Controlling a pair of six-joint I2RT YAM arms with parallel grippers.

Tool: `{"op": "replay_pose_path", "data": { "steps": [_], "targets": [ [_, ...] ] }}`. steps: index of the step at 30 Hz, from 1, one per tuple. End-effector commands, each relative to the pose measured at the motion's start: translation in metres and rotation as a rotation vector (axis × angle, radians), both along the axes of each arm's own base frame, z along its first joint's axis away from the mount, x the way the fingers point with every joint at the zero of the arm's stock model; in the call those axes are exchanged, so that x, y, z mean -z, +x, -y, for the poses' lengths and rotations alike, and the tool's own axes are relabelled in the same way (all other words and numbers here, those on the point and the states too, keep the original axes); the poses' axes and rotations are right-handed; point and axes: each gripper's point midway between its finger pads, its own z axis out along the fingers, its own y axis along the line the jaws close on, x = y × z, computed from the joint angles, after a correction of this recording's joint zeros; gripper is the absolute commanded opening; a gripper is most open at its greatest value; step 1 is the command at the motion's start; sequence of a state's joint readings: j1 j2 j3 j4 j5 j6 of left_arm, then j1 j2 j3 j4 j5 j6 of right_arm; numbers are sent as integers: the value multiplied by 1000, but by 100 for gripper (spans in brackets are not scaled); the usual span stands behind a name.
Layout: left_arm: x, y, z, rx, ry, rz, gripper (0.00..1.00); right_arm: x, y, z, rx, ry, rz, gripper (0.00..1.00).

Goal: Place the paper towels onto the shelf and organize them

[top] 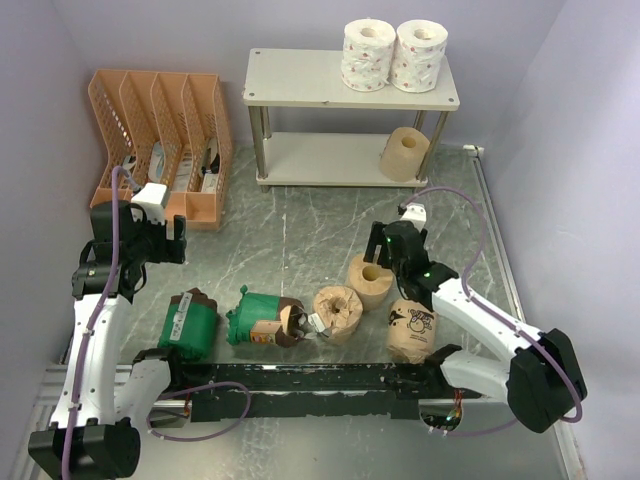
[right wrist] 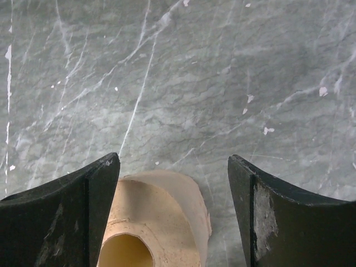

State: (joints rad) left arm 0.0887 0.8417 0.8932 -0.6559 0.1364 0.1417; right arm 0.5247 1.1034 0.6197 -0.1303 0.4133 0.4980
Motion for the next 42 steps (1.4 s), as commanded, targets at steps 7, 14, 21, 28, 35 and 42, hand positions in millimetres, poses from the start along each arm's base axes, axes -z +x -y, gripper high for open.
{"op": "replay_pose_path", "data": {
  "steps": [7,14,21,28,35,42],
  "targets": [
    [-5,4,-2,-5,-5,24,95,-10,-14,-3,-37,70,16,76],
    [-5,3,-3,-9,-4,25,95,-8,-28,-5,-56,108,-7,75],
    [-5,3,-4,-11,-5,27,95,12,-33,2,-32,99,-27,74],
    [-6,3,-4,-12,-5,27,95,33,-35,-10,-66,145,-51,71],
    [-6,3,-5,-16,-4,27,95,35,-36,-21,-98,210,-42,12],
    [-5,4,-5,-16,-6,24,95,5,-21,-20,-76,219,52,0]
  ]
}}
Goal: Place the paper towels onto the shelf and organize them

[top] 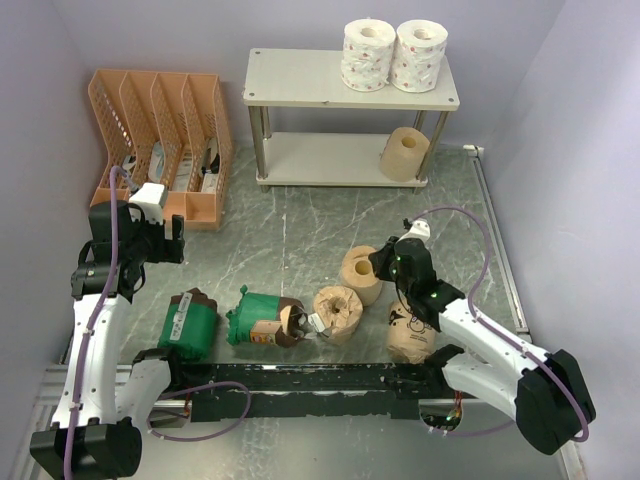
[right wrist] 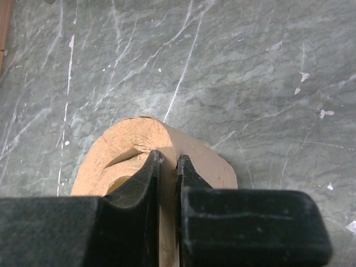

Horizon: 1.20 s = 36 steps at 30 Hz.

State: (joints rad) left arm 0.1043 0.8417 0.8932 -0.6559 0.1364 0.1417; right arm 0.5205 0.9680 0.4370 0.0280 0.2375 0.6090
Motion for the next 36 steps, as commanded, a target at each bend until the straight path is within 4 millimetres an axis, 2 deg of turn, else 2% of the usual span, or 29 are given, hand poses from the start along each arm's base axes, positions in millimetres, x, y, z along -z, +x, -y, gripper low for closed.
{"op": "replay_pose_path", "data": {
  "steps": [1,5,7,8,11,20,25,26,30,36],
  "targets": [
    [-5,4,-1,-1,-6,23,95,-13,7,4,22,-8,28,0],
    [-5,4,-1,-1,-6,23,95,-34,29,6,95,28,83,0],
    [-4,4,-1,-1,-5,22,95,-46,38,2,127,93,135,0],
    [-4,4,-1,0,-6,23,95,-53,47,9,169,132,163,0],
    [-5,4,-1,-1,-5,23,95,-66,67,11,231,232,214,0],
    [-3,4,-2,-2,-6,17,95,-111,150,7,349,291,297,0],
    [-1,5,-1,-1,-7,7,95,-127,196,8,387,290,328,0],
    [0,5,-1,0,-7,4,95,-137,207,8,389,291,349,0],
    [4,7,1,7,-8,-10,95,-146,245,14,408,249,376,0],
    [8,8,1,6,-8,-26,95,-143,295,19,425,248,403,0]
  ]
}}
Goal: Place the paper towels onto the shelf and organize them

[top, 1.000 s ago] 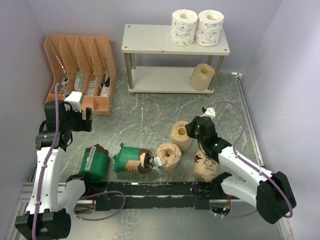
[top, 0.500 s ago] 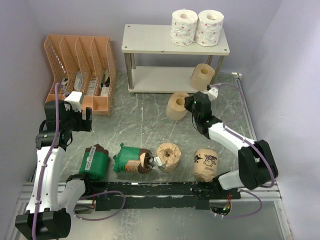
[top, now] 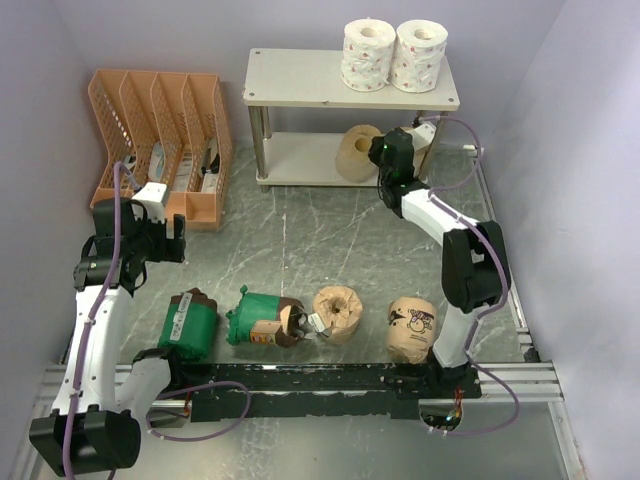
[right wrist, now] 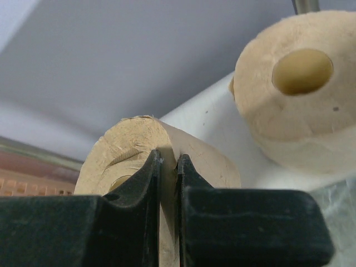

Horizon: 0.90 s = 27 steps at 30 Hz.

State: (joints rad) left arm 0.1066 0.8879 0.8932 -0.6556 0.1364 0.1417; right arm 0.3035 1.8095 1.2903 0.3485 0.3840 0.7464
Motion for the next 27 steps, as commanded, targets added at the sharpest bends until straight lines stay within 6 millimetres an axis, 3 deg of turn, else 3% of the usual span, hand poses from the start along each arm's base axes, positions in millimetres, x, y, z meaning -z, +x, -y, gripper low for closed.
{"op": "replay_pose_path", "data": {
  "steps": [1,4,7,9,12,13,14,16,20,23,27],
  "targets": [
    [-4,4,2,7,-4,19,95,-20,34,9,37,16,85,0],
    [-2,5,1,2,-4,14,95,0,50,10,45,0,46,0],
    [-1,5,0,-3,-4,10,95,6,57,8,28,-13,58,0],
    [0,6,0,-4,-4,5,95,7,56,5,4,-17,70,20],
    [2,6,-1,-8,-5,-4,95,-6,41,8,-1,-13,126,61],
    [2,6,-2,-10,-5,-4,95,-13,34,11,0,-16,147,79],
    [2,6,-3,-13,-5,-5,95,-20,27,12,-4,-24,165,89],
    [2,6,-5,-21,-6,-5,95,-34,11,13,-20,-45,197,94],
    [2,6,-9,-32,-5,-4,95,-56,-43,7,-59,-116,252,97],
    [2,5,-12,-44,-5,-3,95,-43,-82,-3,-116,-224,184,97],
    [2,5,-17,-63,-6,-4,95,-10,-138,-27,-248,-252,61,97]
  ]
}}
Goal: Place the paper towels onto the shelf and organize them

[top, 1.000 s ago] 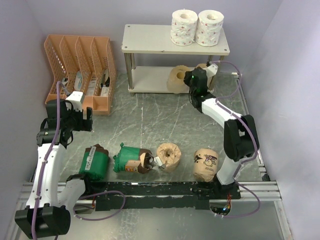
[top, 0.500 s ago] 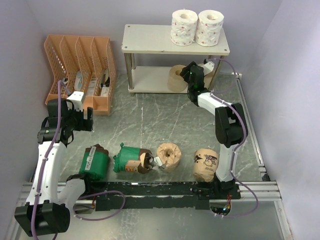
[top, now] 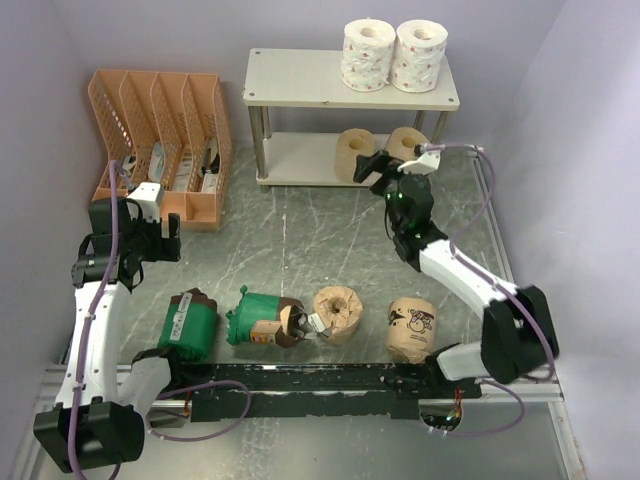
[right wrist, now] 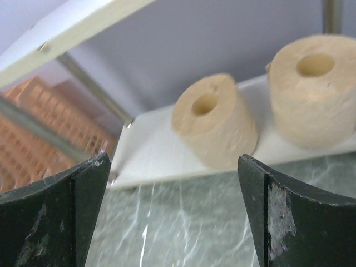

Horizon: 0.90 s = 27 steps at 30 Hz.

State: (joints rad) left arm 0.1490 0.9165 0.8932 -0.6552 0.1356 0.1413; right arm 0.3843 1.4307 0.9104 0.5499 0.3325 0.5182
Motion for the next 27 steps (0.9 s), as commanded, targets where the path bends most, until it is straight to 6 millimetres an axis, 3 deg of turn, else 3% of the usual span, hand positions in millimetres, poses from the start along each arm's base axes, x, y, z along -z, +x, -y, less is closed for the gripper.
{"op": "replay_pose_path", "data": {
  "steps": [1,3,7,12,18,27],
  "targets": [
    [-5,3,-6,-20,-2,24,95,47,-58,-24,-110,-138,-147,96],
    [-5,3,-6,-21,-2,25,95,69,-88,-35,-141,-211,-240,93],
    [-5,3,-7,-26,-3,24,95,116,-141,-29,-138,-210,-495,91],
    [-4,3,-8,-27,-2,23,95,129,-199,-35,-264,4,-537,84],
    [-7,3,-7,-25,-1,30,95,124,-231,-15,-266,20,-582,81],
    [-12,1,-8,-31,3,53,95,152,-258,-40,-437,78,-679,79]
  ]
}}
